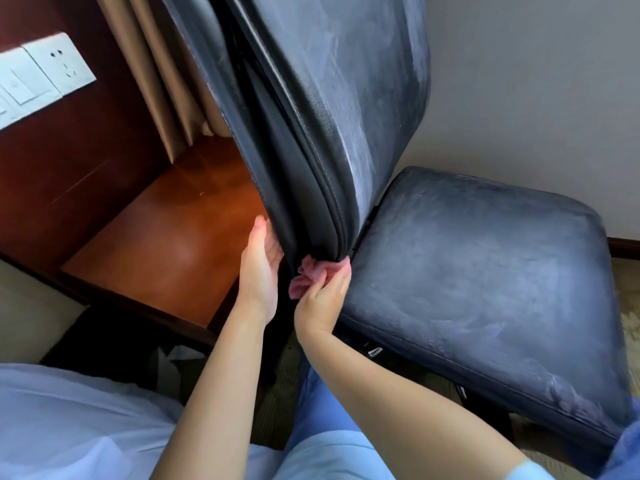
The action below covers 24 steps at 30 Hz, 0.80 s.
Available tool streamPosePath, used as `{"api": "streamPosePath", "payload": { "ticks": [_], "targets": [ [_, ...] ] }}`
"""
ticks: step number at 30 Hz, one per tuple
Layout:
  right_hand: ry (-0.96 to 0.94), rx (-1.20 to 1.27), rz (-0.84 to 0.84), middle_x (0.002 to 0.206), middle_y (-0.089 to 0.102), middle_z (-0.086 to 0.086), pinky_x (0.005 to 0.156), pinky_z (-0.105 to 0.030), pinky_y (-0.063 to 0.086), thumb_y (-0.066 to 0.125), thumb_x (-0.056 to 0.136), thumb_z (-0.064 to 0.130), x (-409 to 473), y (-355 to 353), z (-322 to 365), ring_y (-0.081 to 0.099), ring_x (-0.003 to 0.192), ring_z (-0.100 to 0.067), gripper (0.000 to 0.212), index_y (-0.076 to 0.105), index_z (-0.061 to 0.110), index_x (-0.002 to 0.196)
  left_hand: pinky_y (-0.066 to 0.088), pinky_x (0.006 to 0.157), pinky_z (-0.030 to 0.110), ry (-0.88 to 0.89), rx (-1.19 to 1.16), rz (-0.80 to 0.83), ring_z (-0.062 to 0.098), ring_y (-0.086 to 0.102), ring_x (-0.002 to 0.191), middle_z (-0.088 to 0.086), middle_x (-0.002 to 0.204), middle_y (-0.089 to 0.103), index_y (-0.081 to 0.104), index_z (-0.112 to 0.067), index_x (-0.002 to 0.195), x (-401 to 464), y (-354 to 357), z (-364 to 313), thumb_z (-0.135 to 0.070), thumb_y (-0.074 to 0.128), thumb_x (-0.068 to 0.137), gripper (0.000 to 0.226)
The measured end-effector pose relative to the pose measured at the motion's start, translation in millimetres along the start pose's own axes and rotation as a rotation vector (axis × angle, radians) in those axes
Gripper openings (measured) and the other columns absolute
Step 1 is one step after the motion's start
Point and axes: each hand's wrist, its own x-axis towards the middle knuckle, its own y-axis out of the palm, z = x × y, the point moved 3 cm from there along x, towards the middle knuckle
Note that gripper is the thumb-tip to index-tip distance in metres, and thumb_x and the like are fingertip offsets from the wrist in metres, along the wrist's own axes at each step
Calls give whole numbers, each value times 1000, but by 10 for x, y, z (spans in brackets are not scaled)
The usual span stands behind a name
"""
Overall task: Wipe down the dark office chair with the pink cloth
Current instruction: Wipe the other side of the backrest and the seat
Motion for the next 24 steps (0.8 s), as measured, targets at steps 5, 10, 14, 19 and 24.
{"api": "streamPosePath", "payload": {
  "ticks": [5,10,14,19,24],
  "targets": [
    [155,86,5,91,56,-14,42,-19,45,19,76,-20,-22,57,-65,56,51,-22,47,48,7,101,33,108,24,-37,-12,5,7,48,126,-1,139,51,39,-14,142,51,-121,88,-44,22,102,53],
    [188,-87,74,111,51,-12,61,-11,45,28,81,-17,17,73,-107,59,70,-3,45,46,0,119,33,110,27,-86,28,19,7,50,123,-5,134,54,44,-18,139,98,-159,211,-43,21,102,50],
    [387,-240,163,98,49,0,73,-14,41,46,89,-4,134,72,-281,49,83,-10,31,47,7,118,34,110,30,-108,69,22,8,51,122,-8,125,58,50,-26,129,143,-176,206,-43,22,102,42],
    [601,17,176,96,58,5,85,-26,46,34,95,3,16,68,-347,57,85,-11,38,59,29,109,36,109,32,-159,200,41,12,51,123,-5,129,57,51,-19,133,156,-248,146,-44,21,102,49],
    [574,182,166,109,67,-3,66,-27,51,42,99,22,-28,64,14,64,79,-22,28,57,21,121,45,82,7,-162,365,100,-5,59,101,-20,106,64,54,-28,124,135,-275,93,-42,16,103,46]
  ]
}}
